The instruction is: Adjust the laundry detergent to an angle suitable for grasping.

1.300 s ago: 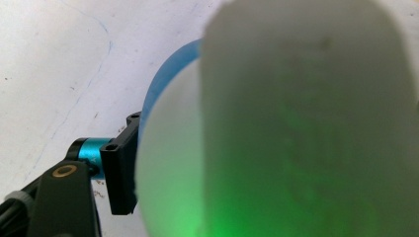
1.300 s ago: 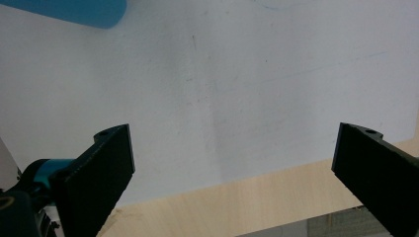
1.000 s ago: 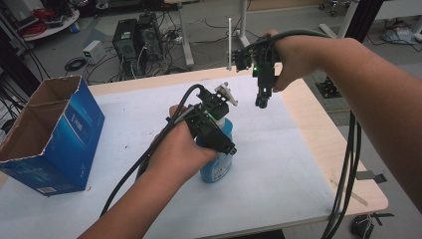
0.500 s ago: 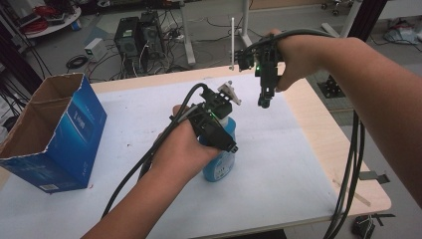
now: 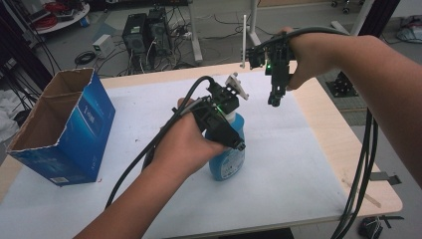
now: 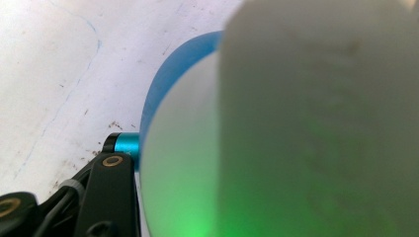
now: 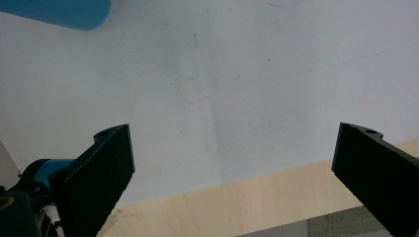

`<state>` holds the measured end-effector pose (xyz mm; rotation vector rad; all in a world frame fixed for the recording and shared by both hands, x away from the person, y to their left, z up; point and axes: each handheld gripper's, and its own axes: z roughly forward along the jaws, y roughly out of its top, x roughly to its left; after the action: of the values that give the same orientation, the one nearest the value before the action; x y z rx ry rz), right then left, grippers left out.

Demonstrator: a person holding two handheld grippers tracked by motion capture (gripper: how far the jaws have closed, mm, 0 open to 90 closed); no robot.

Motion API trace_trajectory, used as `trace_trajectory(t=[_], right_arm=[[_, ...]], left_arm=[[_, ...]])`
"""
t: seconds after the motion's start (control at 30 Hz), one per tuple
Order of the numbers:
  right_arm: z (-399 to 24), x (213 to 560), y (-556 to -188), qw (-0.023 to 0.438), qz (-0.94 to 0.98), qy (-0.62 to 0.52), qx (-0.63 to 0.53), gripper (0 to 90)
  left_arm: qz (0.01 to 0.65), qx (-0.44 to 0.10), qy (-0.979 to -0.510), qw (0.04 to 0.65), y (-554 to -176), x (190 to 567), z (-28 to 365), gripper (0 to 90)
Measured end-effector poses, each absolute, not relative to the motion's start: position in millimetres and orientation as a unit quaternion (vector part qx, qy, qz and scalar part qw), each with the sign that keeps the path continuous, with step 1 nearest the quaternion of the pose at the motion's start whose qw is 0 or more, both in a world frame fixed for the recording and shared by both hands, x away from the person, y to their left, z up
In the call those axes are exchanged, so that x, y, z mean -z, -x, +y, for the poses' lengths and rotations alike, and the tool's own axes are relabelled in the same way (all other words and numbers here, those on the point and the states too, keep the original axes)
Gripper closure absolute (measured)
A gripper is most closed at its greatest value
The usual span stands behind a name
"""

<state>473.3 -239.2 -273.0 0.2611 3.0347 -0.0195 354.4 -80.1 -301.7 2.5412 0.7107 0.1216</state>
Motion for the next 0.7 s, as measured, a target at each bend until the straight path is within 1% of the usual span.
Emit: trace_trajectory(t=[0.1, 0.2, 0.27, 0.53, 0.6, 0.67, 0.7], right_arm=[[-236, 272, -471, 0.048, 0.996, -0.081, 0.005, 1.9], [-233, 271, -469, 0.047, 0.996, -0.075, 0.005, 1.9], [-231, 271, -468, 0.047, 0.996, -0.074, 0.006, 1.9], [-221, 270, -467, 0.047, 0.996, -0.074, 0.007, 1.9], [-219, 270, -468, 0.047, 0.997, -0.068, 0.009, 1.9], [-217, 270, -468, 0.046, 0.997, -0.067, 0.008, 1.9], [-217, 270, -468, 0.046, 0.997, -0.067, 0.008, 1.9]], left_arm=[[0.225, -0.057, -0.941, 0.246, -348, 287, -69, 43.1], [0.21, -0.062, -0.945, 0.244, -346, 278, -61, 43.1], [0.192, -0.064, -0.949, 0.242, -345, 268, -48, 43.2], [0.142, -0.041, -0.96, 0.239, -349, 250, -12, 43.2], [0.132, -0.036, -0.961, 0.239, -349, 249, -8, 43.2], [0.097, -0.017, -0.968, 0.23, -351, 246, 3, 43.2], [0.097, -0.017, -0.968, 0.23, -351, 246, 3, 43.2]])
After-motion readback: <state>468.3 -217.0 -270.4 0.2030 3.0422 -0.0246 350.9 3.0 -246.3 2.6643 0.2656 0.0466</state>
